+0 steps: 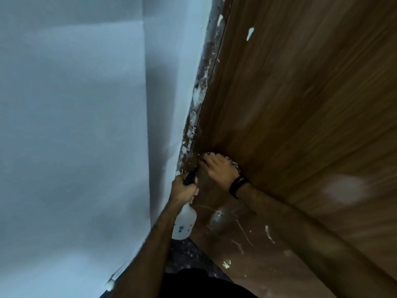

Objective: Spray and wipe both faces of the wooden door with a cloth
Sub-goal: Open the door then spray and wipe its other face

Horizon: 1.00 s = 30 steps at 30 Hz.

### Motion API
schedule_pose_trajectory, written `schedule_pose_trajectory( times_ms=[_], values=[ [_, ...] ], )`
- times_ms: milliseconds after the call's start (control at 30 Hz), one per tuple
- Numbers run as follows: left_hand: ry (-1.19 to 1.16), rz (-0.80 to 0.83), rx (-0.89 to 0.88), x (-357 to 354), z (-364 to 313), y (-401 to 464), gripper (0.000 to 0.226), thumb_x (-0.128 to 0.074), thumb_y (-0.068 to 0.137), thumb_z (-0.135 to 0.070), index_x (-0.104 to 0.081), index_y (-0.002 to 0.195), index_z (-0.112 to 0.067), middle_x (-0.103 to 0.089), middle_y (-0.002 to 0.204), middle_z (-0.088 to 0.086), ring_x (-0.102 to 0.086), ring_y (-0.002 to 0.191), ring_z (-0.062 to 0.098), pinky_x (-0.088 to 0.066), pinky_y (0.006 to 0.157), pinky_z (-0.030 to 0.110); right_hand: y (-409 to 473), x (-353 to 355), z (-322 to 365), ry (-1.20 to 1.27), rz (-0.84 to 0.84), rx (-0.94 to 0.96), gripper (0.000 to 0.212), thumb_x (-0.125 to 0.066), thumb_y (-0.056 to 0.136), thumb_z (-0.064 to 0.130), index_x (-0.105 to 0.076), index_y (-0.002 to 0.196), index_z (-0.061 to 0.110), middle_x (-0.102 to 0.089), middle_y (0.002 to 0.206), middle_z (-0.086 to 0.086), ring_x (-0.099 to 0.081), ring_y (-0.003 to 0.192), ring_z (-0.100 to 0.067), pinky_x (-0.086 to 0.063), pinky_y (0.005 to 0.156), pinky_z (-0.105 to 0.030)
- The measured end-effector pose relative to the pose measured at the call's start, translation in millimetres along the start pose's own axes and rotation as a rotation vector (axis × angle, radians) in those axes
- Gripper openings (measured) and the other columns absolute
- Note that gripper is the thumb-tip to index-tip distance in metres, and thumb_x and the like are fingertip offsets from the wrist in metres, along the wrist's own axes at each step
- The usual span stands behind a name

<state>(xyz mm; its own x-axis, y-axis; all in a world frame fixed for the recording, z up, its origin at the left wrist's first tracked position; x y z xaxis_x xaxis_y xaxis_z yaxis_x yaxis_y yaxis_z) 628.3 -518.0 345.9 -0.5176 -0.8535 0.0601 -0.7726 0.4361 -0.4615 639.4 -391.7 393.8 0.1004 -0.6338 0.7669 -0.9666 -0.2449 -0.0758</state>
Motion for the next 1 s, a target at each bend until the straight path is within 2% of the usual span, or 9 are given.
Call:
schedule_pose_trajectory(
  times_ms=[67,133,233,300,433,633,800,900,1000],
  values=[
    [0.01,0.013,-0.004,8,-3,5,0.021,-0.052,0.082,0.009,-0.063,0.08,-0.009,-0.059,0.055,0.009,-0.048,0.04,0.019,-0.043,0.049,0.03,5,-9,14,0.018,0.088,0.055,0.046,-0.033,0.08,0.011,-0.077,0.095,0.014,-0.069,0.097,-0.008,-0.063,0.086,-0.025,-0.044,0.076,-0.035],
    [0.014,0.03,-0.023,14,-12,10,0.024,-0.054,0.081,0.011,-0.063,0.079,-0.011,-0.06,0.055,0.006,-0.05,0.046,0.022,-0.043,0.051,0.031,16,-9,14,0.027,0.063,0.062,0.042,-0.036,0.08,0.013,-0.077,0.091,0.015,-0.069,0.097,-0.009,-0.064,0.085,-0.025,-0.038,0.077,-0.036],
    [-0.006,0.004,-0.061,25,-27,18,0.029,-0.053,0.079,0.014,-0.063,0.078,-0.012,-0.06,0.054,0.004,-0.053,0.054,0.025,-0.043,0.051,0.031,38,7,-4,0.012,-0.057,0.013,0.042,-0.039,0.08,0.014,-0.076,0.099,0.01,-0.069,0.104,-0.013,-0.062,0.091,-0.03,-0.041,0.078,-0.038],
    [-0.045,-0.025,-0.076,33,-33,20,0.029,-0.053,0.075,0.016,-0.063,0.077,-0.011,-0.06,0.055,0.006,-0.052,0.053,0.026,-0.042,0.049,0.03,48,29,-23,0.039,-0.146,-0.095,0.045,-0.038,0.082,0.013,-0.073,0.11,0.009,-0.068,0.109,-0.014,-0.057,0.095,-0.03,-0.038,0.079,-0.038],
    [-0.117,-0.017,-0.115,41,-46,20,0.029,-0.055,0.072,0.019,-0.061,0.076,-0.01,-0.056,0.054,0.005,-0.047,0.051,0.023,-0.04,0.05,0.03,46,58,-48,0.114,-0.301,-0.295,0.044,-0.037,0.085,0.009,-0.068,0.115,0.01,-0.064,0.105,-0.012,-0.054,0.09,-0.027,-0.044,0.073,-0.037],
    [-0.127,-0.011,-0.157,45,-69,15,0.03,-0.052,0.081,0.016,-0.063,0.079,-0.011,-0.058,0.055,0.001,-0.049,0.055,0.024,-0.038,0.049,0.027,49,66,-57,0.054,-0.368,-0.296,0.044,-0.037,0.086,0.009,-0.068,0.118,0.009,-0.063,0.106,-0.012,-0.05,0.091,-0.027,-0.042,0.074,-0.036],
    [-0.184,0.007,-0.239,52,-107,3,0.029,-0.053,0.079,0.018,-0.062,0.081,-0.01,-0.057,0.067,0.01,-0.05,0.057,0.022,-0.04,0.05,0.029,61,137,-114,0.118,-0.536,-0.458,0.045,-0.038,0.085,0.006,-0.062,0.123,0.007,-0.059,0.111,-0.014,-0.049,0.094,-0.029,-0.041,0.074,-0.038],
    [-0.205,0.033,-0.31,45,-146,-7,0.03,-0.052,0.079,0.018,-0.061,0.083,-0.01,-0.056,0.07,0.011,-0.05,0.055,0.019,-0.04,0.051,0.029,65,163,-135,0.115,-0.55,-0.488,0.041,-0.047,0.083,0.006,-0.061,0.121,0.008,-0.059,0.113,-0.014,-0.05,0.096,-0.029,-0.042,0.076,-0.038],
    [-0.207,0.049,-0.355,44,-176,-16,0.031,-0.052,0.08,0.019,-0.06,0.082,-0.011,-0.055,0.069,0.009,-0.05,0.056,0.019,-0.04,0.053,0.03,62,157,-123,0.055,-0.489,-0.391,0.039,-0.041,0.086,0.009,-0.063,0.117,0.009,-0.059,0.111,-0.011,-0.052,0.096,-0.027,-0.043,0.076,-0.037]
  ],
)
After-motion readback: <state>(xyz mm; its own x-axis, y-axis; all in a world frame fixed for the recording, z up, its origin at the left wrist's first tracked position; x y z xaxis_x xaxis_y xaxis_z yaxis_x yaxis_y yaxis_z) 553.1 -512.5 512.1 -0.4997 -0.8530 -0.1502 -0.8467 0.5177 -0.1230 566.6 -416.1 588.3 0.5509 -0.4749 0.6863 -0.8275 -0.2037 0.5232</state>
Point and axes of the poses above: each hand's wrist, its own y-axis towards the middle knuckle, its own x-axis out of the back of the hand, z = x × y, the point moved 6 cm from there along y, towards the middle knuckle
